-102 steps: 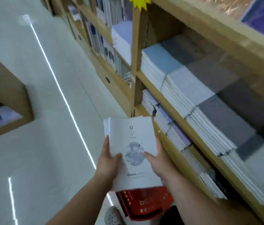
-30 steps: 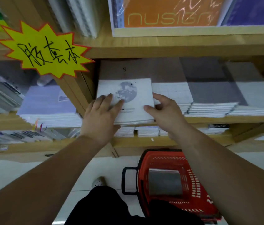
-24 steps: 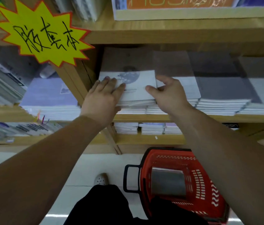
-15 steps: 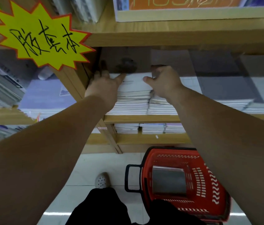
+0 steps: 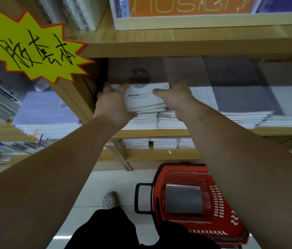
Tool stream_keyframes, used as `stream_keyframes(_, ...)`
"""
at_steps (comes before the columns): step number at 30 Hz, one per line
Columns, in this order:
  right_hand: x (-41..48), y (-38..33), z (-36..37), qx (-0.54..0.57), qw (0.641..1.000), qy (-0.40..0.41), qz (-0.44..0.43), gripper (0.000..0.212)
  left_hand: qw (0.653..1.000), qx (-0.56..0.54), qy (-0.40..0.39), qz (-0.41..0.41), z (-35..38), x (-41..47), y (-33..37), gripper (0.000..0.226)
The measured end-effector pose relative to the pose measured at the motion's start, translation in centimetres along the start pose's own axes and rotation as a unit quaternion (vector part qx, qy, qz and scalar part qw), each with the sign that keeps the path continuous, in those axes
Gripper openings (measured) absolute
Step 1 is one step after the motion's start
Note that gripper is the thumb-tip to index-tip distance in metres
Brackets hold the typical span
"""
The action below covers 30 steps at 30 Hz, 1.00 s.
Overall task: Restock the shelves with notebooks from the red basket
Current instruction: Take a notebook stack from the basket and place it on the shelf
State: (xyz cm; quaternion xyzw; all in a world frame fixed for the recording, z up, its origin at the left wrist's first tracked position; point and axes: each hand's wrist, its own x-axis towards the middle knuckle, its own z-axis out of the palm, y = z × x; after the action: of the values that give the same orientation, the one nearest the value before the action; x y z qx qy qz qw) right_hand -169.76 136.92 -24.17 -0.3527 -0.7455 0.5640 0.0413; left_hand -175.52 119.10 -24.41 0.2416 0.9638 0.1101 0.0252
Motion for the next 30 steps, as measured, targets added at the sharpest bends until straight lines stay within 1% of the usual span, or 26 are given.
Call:
stream_keyframes(3,0.3,-0.1,-1.1,0.006,1.0,-0.004,0.007,0.061,0.998,-0.055,0.019,0.018,-0.1,-0.4,0.5,0.089)
stream_keyframes(5,0.2,0.2,-2.2,0.013,1.0,-0.005,0.008,0.057,0.995,-0.096,0.026,0.022,0.1,-0.9,1.3,0.085)
stream_keyframes(6,0.1,0.5,-2.8,0.022,1.0,-0.004,0.0,0.05,0.993,-0.112,0.033,0.023,0.3,-1.3,1.9,0.082)
stream_keyframes(9,-0.1,1.5,-5.4,0.074,0.996,0.01,-0.05,0.018,0.986,-0.151,0.058,0.031,1.2,-2.0,4.7,0.075)
stream_keyframes(10,-0.1,1.9,-6.6,0.086,0.994,0.017,-0.063,0.014,0.984,-0.163,0.063,0.039,1.5,-2.1,5.8,0.073)
stream_keyframes(13,0.2,3.3,-10.3,0.104,0.99,0.053,-0.072,0.012,0.981,-0.17,0.059,0.068,2.3,-1.6,9.3,0.07)
stream_keyframes(16,0.7,5.2,-13.5,0.11,0.989,0.071,-0.061,0.009,0.983,-0.155,0.022,0.095,3.3,-0.6,12.3,0.071)
stream_keyframes(18,1.0,6.4,-14.5,0.075,0.993,0.082,-0.05,0.012,0.986,-0.12,-0.014,0.114,3.9,-0.1,13.4,0.073)
stream_keyframes(20,1.4,7.2,-14.8,0.015,0.994,0.094,-0.049,0.022,0.989,-0.057,-0.045,0.131,4.2,0.3,13.9,0.073)
stream_keyframes(23,2.2,7.0,-14.3,-0.054,0.993,0.075,-0.068,0.028,0.989,-0.001,-0.049,0.139,4.3,0.4,13.4,0.067)
stream_keyframes(25,2.6,6.6,-13.6,-0.071,0.993,0.062,-0.072,0.028,0.99,-0.004,-0.039,0.132,4.3,0.3,12.6,0.064)
stream_keyframes(30,2.5,6.6,-12.7,-0.077,0.993,0.062,-0.066,0.032,0.991,-0.045,0.012,0.122,3.8,0.3,11.5,0.062)
